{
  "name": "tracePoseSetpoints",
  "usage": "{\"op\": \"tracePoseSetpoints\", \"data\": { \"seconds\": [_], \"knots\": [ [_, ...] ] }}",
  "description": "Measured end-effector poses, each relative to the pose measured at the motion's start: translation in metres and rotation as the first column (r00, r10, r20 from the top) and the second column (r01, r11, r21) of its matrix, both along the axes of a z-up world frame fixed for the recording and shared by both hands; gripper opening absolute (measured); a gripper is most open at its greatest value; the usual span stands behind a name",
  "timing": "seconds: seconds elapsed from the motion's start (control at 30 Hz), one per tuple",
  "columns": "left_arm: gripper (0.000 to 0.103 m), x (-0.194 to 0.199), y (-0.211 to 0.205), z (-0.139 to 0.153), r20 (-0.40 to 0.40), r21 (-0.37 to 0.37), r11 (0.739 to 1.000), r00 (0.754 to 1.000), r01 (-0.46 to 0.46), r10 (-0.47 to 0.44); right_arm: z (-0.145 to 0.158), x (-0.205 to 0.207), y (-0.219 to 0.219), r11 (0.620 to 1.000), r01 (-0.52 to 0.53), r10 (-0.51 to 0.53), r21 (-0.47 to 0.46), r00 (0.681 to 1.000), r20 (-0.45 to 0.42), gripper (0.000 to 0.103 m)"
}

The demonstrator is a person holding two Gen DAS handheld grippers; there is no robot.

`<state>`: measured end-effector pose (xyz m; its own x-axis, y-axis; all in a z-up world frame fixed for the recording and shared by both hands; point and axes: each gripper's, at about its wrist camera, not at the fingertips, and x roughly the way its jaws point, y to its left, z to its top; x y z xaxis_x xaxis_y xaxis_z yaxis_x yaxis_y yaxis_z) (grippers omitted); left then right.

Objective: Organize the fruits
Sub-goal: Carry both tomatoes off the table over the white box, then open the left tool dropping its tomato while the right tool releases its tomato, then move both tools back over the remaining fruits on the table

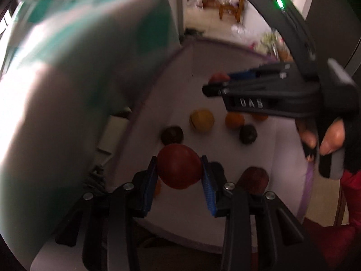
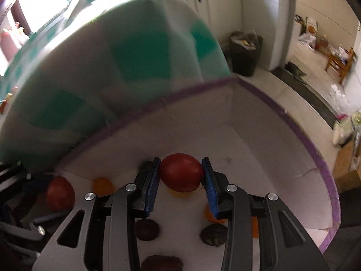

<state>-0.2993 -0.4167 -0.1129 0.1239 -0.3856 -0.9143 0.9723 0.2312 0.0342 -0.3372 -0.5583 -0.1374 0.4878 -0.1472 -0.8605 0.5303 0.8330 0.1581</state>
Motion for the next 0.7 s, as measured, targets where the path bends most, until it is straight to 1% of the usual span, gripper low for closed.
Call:
{"op": "tracePoseSetpoints", "data": {
  "seconds": [0.07,0.13,0.23,0.37,0.5,0.57,0.63,0.7],
  "knots": [
    [0.037,-0.005,-0.004,-0.01,0.017,0.027,0.999,1.0,0.025,-0.026,-0.009,-0.001,-0.002,1.0,0.013,-0.012,0.015,1.0,-0.019,0.037],
    [0.037,-0.011,-0.007,-0.017,0.024,0.051,0.997,0.998,0.049,-0.05,-0.012,-0.002,-0.003,1.0,0.021,-0.02,0.018,0.999,-0.026,0.037],
    [0.037,-0.017,-0.006,-0.024,0.028,0.067,0.995,0.997,0.069,-0.071,-0.012,-0.003,-0.007,0.999,0.032,-0.031,0.024,0.999,-0.017,0.037],
    [0.038,-0.023,-0.005,-0.031,0.029,0.089,0.992,0.995,0.09,-0.092,-0.017,-0.002,-0.008,0.999,0.043,-0.042,0.025,0.998,-0.047,0.037],
    [0.039,-0.025,-0.005,-0.035,0.021,0.094,0.991,0.995,0.097,-0.099,-0.014,-0.001,-0.011,0.997,0.068,-0.067,0.024,0.997,-0.032,0.039],
    [0.048,-0.025,-0.004,-0.033,0.025,0.085,0.992,0.995,0.094,-0.096,-0.012,-0.003,-0.012,0.996,0.086,-0.085,0.029,0.996,-0.031,0.04],
    [0.069,-0.025,-0.002,-0.027,0.037,0.058,0.994,0.995,0.088,-0.091,-0.01,-0.005,-0.015,0.995,0.098,-0.097,0.034,0.995,-0.029,0.043],
    [0.079,-0.026,0.002,-0.018,0.067,0.019,0.997,0.994,0.08,-0.081,-0.006,-0.007,-0.016,0.994,0.109,-0.109,0.03,0.994,-0.02,0.05]
  ]
}}
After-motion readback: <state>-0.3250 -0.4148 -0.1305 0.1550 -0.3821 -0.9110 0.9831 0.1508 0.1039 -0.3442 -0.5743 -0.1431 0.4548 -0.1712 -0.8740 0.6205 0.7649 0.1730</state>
